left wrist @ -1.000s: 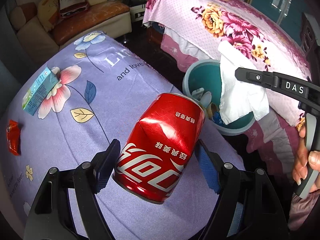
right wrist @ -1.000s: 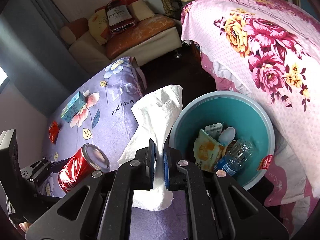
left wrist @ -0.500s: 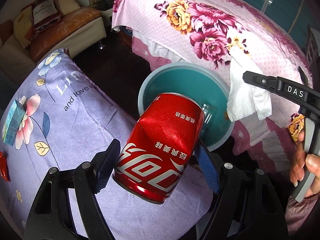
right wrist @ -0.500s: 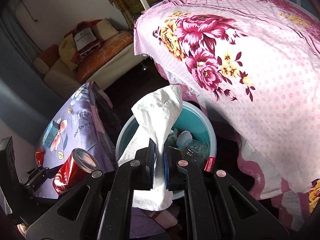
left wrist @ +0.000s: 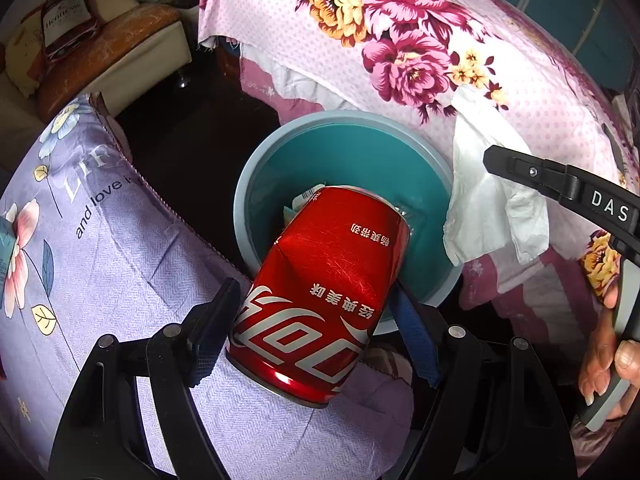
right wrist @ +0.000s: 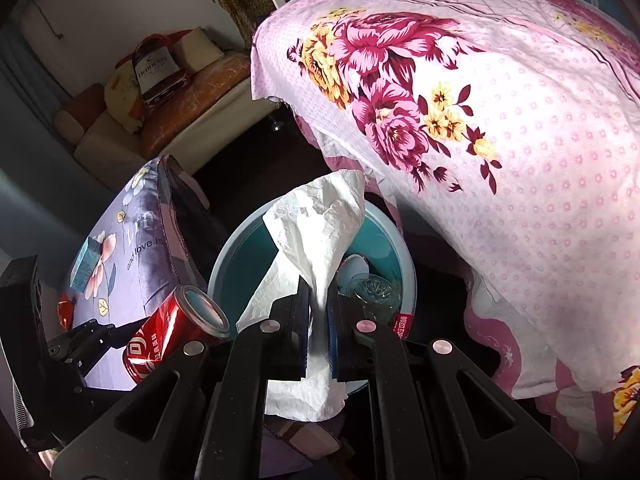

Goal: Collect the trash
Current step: 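Open left tool to drop the can while right releases the tissue into the basket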

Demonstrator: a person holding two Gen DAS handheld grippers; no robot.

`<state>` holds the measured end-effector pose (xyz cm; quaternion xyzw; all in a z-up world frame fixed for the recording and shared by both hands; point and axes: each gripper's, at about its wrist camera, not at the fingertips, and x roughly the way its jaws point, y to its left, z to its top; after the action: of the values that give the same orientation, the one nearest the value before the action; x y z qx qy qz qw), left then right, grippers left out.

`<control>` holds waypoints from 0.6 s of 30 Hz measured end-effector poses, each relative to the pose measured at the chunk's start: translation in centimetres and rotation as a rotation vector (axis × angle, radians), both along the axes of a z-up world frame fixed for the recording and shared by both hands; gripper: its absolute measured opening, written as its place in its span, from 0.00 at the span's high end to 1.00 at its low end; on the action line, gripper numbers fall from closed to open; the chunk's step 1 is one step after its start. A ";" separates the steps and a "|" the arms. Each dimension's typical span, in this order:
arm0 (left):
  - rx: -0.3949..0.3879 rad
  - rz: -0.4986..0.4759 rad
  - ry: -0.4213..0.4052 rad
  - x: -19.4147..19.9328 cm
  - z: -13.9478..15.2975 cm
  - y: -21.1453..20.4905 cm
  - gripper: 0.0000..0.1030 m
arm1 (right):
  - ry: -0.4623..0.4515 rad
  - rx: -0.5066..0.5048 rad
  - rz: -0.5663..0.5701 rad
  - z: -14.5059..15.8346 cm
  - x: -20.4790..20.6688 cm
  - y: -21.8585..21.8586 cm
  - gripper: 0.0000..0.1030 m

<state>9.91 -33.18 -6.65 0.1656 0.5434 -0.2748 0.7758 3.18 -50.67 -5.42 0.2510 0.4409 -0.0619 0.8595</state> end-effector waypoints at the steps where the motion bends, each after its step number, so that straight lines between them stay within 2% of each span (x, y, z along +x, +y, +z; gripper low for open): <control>1: -0.001 0.004 0.007 0.2 -0.3 0.0 0.25 | 0.003 -0.003 0.002 0.0 0.1 0.1 0.93; 15: 0.000 0.019 0.045 1.2 -1.9 -0.1 0.23 | 0.042 -0.027 0.009 -0.7 0.8 0.4 0.90; 18: -0.010 0.024 0.048 1.3 -1.9 0.0 0.18 | 0.049 -0.030 0.016 -0.9 1.0 0.6 0.90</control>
<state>11.20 -33.18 -8.50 0.1488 0.5623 -0.2721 0.7666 4.21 -50.03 -6.28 0.2329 0.4629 -0.0675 0.8526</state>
